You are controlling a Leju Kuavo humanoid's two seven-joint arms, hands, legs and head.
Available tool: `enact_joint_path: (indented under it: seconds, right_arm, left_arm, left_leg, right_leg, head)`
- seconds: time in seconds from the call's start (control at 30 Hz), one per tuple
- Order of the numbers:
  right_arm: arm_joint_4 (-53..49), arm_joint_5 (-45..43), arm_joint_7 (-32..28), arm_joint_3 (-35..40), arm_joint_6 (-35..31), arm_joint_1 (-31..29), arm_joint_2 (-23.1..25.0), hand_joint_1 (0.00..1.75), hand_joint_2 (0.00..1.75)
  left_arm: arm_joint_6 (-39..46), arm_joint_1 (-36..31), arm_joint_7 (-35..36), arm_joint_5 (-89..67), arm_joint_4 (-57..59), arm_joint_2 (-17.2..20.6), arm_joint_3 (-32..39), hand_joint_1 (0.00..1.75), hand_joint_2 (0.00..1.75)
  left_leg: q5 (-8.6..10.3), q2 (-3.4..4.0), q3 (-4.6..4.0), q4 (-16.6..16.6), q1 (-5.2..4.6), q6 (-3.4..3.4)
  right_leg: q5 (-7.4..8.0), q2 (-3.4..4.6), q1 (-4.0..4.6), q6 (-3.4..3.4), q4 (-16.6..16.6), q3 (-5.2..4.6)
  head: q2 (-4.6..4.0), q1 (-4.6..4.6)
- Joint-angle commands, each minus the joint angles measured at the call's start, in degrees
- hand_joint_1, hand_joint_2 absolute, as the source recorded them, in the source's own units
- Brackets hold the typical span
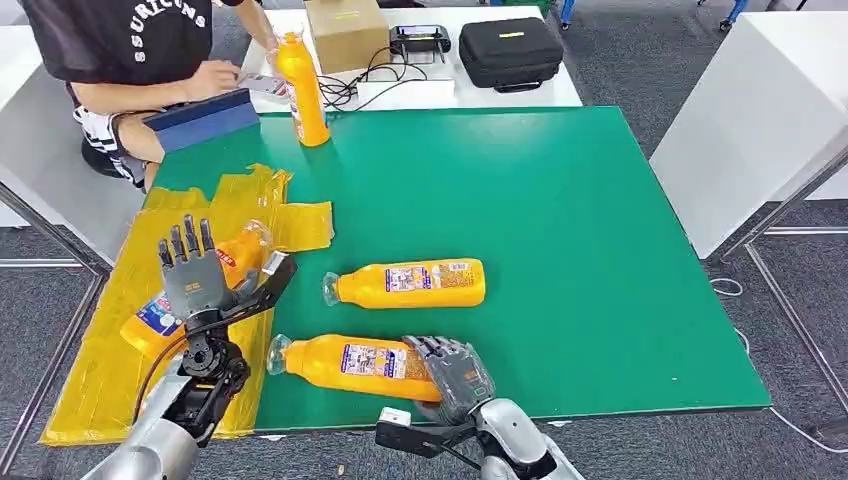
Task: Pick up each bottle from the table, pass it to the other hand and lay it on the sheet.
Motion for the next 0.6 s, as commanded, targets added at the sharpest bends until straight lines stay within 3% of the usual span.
enact_joint_path:
  seconds: [0.03, 0.1, 0.13, 0.17, 0.23, 0.33, 0.5, 0.6]
  right_arm:
    - [-4.5, -2.69, -1.09, -5.76, -4.87, 3.07, -1.28, 1.75, 1.75]
    - [-7.86, -4.05, -1.98, -8.13, -6.04, 3.74, -1.42, 1.75, 1.75]
    - [-9.93, -6.11, -3.72, -9.88, -7.81, 4.15, -1.21, 1.75, 1.75]
    - [-11.23, -7.58, -4.79, -10.93, -8.59, 4.35, -1.09, 1.75, 1.75]
    - [-12.96, -11.38, -7.44, -12.77, -10.56, 4.58, -0.92, 1.75, 1.75]
    - [-14.51, -17.64, -11.63, -15.46, -15.14, 5.0, -1.02, 1.75, 1.75]
    - [-14.53, -18.78, -12.29, -16.06, -16.08, 4.98, -1.37, 1.75, 1.75]
    - [-15.42, -24.6, -15.36, -18.43, -20.33, 5.89, -0.61, 1.75, 1.75]
  left_arm:
    - [-1.74, -2.47, -25.09, 21.43, 1.25, -7.03, 13.32, 0.0, 1.75]
    - [-5.23, -1.99, -34.05, 32.16, -0.64, -7.73, 14.85, 0.0, 1.75]
    - [-9.85, -1.11, -43.5, 44.91, -3.78, -8.8, 16.87, 0.0, 1.75]
    - [-14.31, -0.52, -48.38, 53.41, -5.9, -9.42, 18.29, 0.0, 1.75]
    - [-20.15, 0.68, -53.04, 64.59, -8.93, -9.15, 19.68, 0.0, 1.75]
    - [-20.65, 1.99, -53.18, 69.38, -10.83, -7.29, 17.83, 0.0, 1.75]
    - [-20.7, 2.05, -53.25, 69.97, -10.7, -7.01, 17.71, 0.0, 1.75]
    - [-19.9, 1.64, -53.13, 71.84, -8.4, -6.44, 17.05, 0.0, 1.75]
  left_leg:
    - [-0.07, -0.17, 0.12, 0.01, 0.07, -0.17]
    - [-0.04, -0.13, 0.01, 0.02, 0.03, -0.12]
    - [-0.07, -0.14, 0.04, 0.04, 0.05, -0.15]
    - [-0.03, -0.17, -0.1, 0.06, 0.02, -0.09]
    - [-0.06, -0.12, -0.17, 0.09, 0.0, -0.11]
    - [-0.05, -0.02, -0.27, 0.03, -0.03, -0.1]
    - [-0.1, -0.06, -0.13, 0.02, 0.01, -0.17]
    - [-0.08, -0.11, -0.17, 0.0, 0.02, -0.13]
  right_leg:
    - [-0.13, -0.32, 0.07, 0.0, -0.07, 0.24]
    - [-0.08, -0.23, 0.03, 0.01, -0.03, 0.1]
    - [-0.11, -0.26, 0.05, 0.01, -0.04, 0.17]
    - [-0.08, -0.23, 0.02, 0.02, 0.02, 0.01]
    - [-0.09, -0.17, 0.01, 0.02, 0.05, -0.04]
    - [-0.03, -0.06, -0.01, 0.03, 0.0, -0.14]
    - [-0.09, -0.12, 0.03, 0.0, -0.02, 0.01]
    - [-0.07, -0.13, 0.03, 0.01, -0.04, -0.02]
  head:
    - [0.0, 0.02]
    - [0.0, 0.0]
    - [0.0, 0.02]
    - [-0.02, 0.0]
    - [0.0, 0.0]
    - [0.0, 0.0]
    - [0.0, 0.0]
    - [0.0, 0.02]
